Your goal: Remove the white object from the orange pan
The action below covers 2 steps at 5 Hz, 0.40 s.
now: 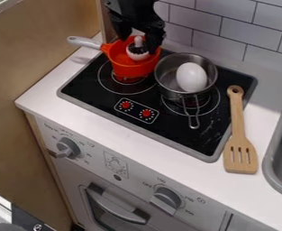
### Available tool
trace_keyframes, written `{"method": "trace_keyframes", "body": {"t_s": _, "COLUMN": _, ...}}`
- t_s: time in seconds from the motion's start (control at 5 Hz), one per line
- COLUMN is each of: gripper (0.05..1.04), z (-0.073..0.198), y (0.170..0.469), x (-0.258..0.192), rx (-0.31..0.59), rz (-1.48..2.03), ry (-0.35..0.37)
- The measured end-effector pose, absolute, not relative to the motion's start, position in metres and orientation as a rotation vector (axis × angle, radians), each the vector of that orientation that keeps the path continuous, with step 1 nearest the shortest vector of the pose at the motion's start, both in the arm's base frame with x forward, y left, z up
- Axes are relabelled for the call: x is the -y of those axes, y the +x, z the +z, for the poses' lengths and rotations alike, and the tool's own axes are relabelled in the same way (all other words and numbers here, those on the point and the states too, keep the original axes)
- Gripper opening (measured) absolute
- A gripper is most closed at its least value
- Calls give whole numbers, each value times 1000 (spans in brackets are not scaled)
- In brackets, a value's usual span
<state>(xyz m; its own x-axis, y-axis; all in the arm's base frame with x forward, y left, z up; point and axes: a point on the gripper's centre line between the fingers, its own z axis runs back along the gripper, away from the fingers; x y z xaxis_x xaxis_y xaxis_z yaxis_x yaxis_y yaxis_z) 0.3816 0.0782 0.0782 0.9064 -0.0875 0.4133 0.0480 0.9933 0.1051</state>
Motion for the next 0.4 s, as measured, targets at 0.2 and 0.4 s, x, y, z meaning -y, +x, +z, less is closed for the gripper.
{"method": "trace_keyframes", "body": {"t_s": 0.2, "gripper": 999, "z": 67, "y": 389, "x": -82, "rx": 477, "rz": -96, "ry": 91}}
{"method": "trace_keyframes", "body": {"t_s": 0.4, "gripper": 999, "z": 61, "y": 393, "x": -84, "rx": 500, "rz": -117, "ry": 93}}
